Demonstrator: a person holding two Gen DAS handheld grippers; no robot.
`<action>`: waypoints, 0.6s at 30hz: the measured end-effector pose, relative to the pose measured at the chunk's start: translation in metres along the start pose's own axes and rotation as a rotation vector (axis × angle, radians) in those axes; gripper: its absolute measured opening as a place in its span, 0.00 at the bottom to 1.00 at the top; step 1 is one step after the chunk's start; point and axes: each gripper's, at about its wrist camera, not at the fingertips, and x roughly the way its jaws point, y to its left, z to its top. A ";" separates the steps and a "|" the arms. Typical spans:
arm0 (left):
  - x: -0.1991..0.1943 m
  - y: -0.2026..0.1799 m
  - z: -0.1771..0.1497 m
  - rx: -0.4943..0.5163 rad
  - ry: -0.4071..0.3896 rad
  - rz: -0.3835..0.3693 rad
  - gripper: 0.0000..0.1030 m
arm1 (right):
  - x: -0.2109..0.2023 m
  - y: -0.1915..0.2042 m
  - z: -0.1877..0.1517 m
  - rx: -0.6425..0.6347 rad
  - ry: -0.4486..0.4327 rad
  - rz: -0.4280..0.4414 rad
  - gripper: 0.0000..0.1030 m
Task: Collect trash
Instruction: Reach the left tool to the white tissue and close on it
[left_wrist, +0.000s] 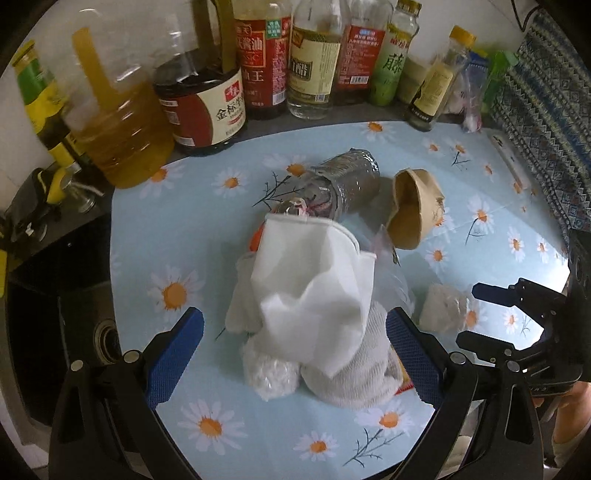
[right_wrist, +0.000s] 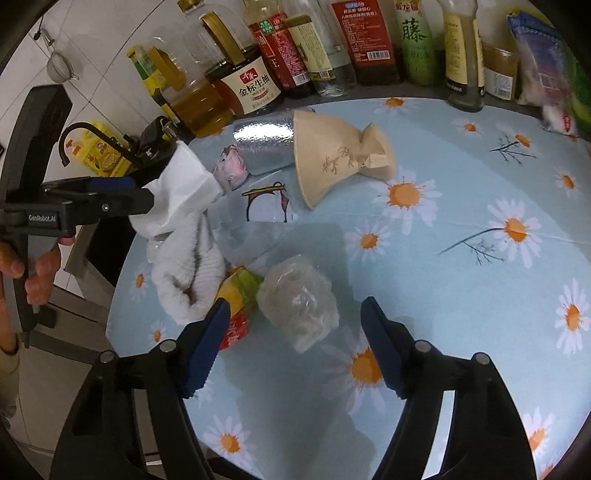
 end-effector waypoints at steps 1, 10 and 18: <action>0.002 -0.001 0.002 0.006 0.004 0.010 0.93 | 0.002 -0.001 0.001 -0.003 0.003 0.005 0.65; 0.021 -0.003 0.019 0.019 0.044 0.003 0.93 | 0.018 -0.005 0.001 -0.009 0.023 0.020 0.47; 0.040 -0.008 0.020 0.055 0.095 0.020 0.92 | 0.017 -0.007 0.000 0.001 0.006 0.035 0.42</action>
